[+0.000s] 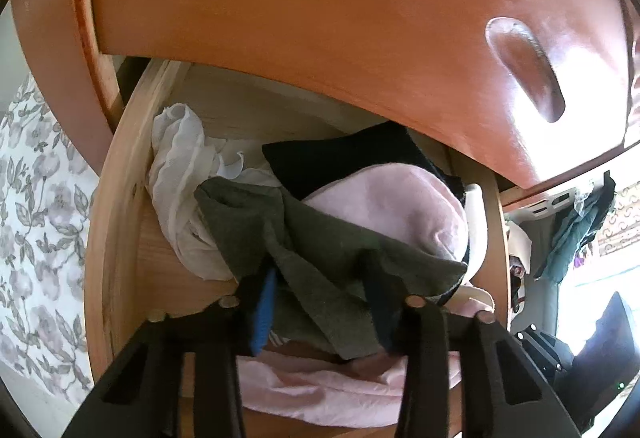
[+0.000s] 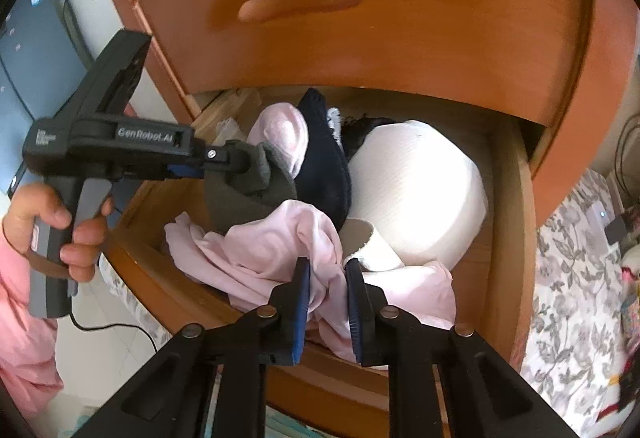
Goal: Take underwear out of drawer
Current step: 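Grasp the pink cloth with the right tool while the left tool grasps the grey cloth, then lift the pink cloth with the right tool while the left tool lifts the grey cloth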
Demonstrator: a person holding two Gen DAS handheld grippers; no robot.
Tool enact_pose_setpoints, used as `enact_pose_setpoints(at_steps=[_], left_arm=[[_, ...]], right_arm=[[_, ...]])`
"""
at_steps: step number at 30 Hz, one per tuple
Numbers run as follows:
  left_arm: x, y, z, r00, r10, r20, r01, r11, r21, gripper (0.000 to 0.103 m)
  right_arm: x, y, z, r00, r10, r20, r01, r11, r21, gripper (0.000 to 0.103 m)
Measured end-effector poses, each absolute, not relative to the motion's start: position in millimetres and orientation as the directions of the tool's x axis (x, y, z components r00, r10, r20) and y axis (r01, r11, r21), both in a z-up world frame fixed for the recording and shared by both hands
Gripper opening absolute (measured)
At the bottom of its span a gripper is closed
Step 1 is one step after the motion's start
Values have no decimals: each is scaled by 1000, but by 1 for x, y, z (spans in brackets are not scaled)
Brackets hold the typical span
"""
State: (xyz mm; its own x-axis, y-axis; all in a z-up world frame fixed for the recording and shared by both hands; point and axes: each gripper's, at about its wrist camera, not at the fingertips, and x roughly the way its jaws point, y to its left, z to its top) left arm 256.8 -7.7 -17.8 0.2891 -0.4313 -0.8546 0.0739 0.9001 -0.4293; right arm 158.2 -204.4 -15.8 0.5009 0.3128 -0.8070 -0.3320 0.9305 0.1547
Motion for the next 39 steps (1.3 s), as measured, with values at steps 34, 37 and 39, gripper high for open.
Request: enact_pose_setpoints(at_steps=[34,37,39], left_arm=[[247,-12,-21,274,-359,-892,120,933,-339,45],[253,-13,-25,254,-378,-890,101,926,-364,47],[254,-11,-26,220,-378,-900,84,926,-368,47]], right_arm=[[121,-253,18,629,310,-713,-198,951,239,14],[121,-251,19,630,312,-712,-199,950,240,14],[121,-250,19,629,313,-711,-202,950,240,14]])
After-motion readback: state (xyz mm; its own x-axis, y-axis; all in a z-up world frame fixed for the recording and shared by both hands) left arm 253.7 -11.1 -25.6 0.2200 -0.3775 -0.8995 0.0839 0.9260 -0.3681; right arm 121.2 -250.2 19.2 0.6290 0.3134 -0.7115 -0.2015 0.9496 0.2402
